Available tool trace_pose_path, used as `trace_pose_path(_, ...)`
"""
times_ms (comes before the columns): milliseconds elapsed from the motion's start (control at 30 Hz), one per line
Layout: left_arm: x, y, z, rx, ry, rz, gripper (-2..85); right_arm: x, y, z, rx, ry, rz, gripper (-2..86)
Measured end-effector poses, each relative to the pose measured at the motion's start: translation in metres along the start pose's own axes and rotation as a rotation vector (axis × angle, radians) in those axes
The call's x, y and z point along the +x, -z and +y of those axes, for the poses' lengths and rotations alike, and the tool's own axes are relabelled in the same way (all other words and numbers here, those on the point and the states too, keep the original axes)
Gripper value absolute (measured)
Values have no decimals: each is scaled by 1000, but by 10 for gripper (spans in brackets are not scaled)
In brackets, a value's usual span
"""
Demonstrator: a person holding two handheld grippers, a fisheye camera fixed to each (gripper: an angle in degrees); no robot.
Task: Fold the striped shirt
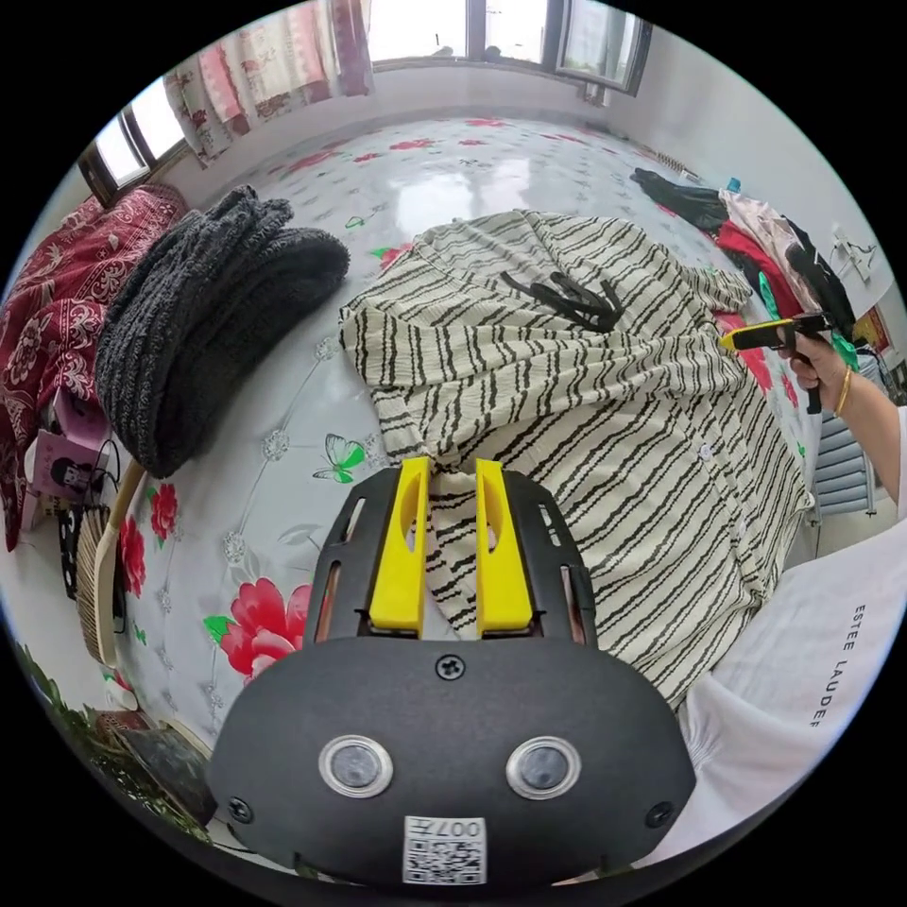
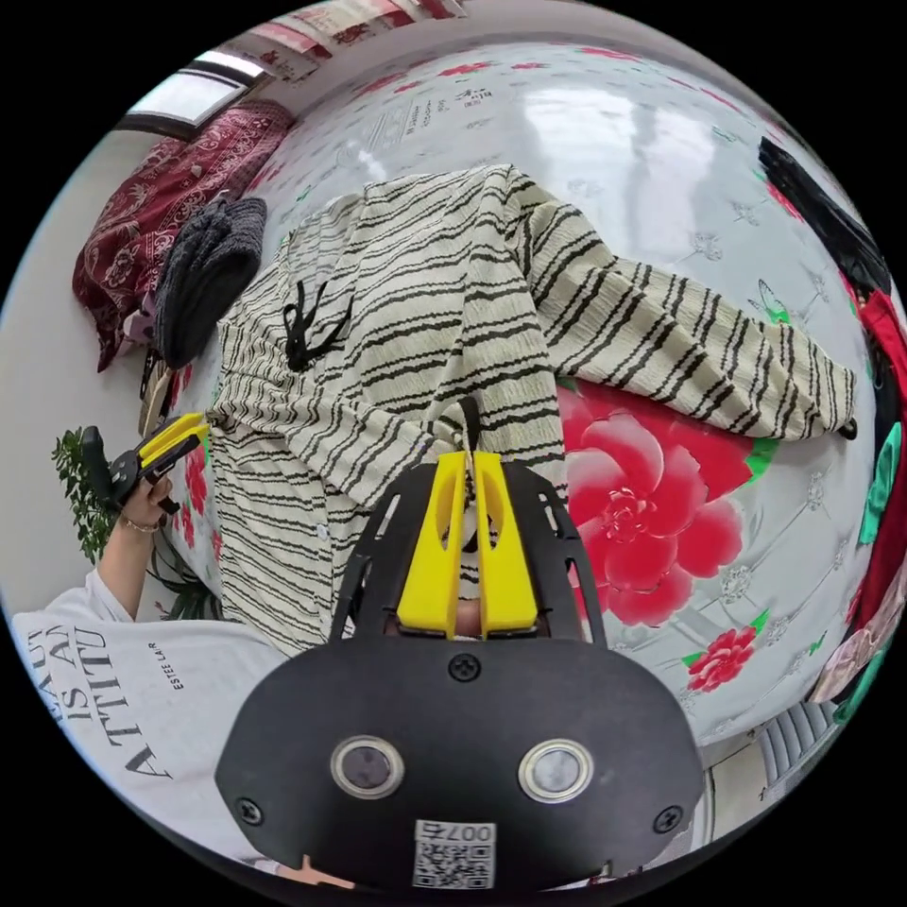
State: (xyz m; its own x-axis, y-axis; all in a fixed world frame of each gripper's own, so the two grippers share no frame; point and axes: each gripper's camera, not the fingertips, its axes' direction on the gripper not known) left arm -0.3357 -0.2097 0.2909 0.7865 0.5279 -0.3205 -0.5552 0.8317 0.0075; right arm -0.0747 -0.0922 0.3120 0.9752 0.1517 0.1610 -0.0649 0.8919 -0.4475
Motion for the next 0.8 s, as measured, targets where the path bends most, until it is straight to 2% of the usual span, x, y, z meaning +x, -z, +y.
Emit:
trace_pose_path(100, -23, 22, -23, 91, -6, 17, 65, -21, 59, 11, 194, 137, -18, 1)
trace_pose_path(167, -39, 28, -52, 117, -38, 17, 64, -40, 123, 33, 403, 272, -49, -1)
trace_pose_path(300, -34, -4, -98, 39, -198, 5, 77, -49, 177, 73, 585, 341, 11, -2)
trace_pose_path(400, -28, -59, -121, -101, -260, -33, 83, -20, 148, 81, 456, 207, 68, -2)
trace_pose_path(467, -33, -67, -132, -41, -230, -34, 78, 16, 89, 77, 178, 81, 68, -1)
trace_pose_path(567, -44, -64, -151, -59, -161, -18, 72, 42, 38, 83, 9, -27, 46, 0)
trace_pose_path(667, -51, -49, -155, 5, -151, -67, 60, 43, 31, 84, -4, -40, 32, 6)
trace_pose_path(800, -63, -33, -145, 21, -85, -127, 61, 27, 57, 76, 56, -11, 169, 23)
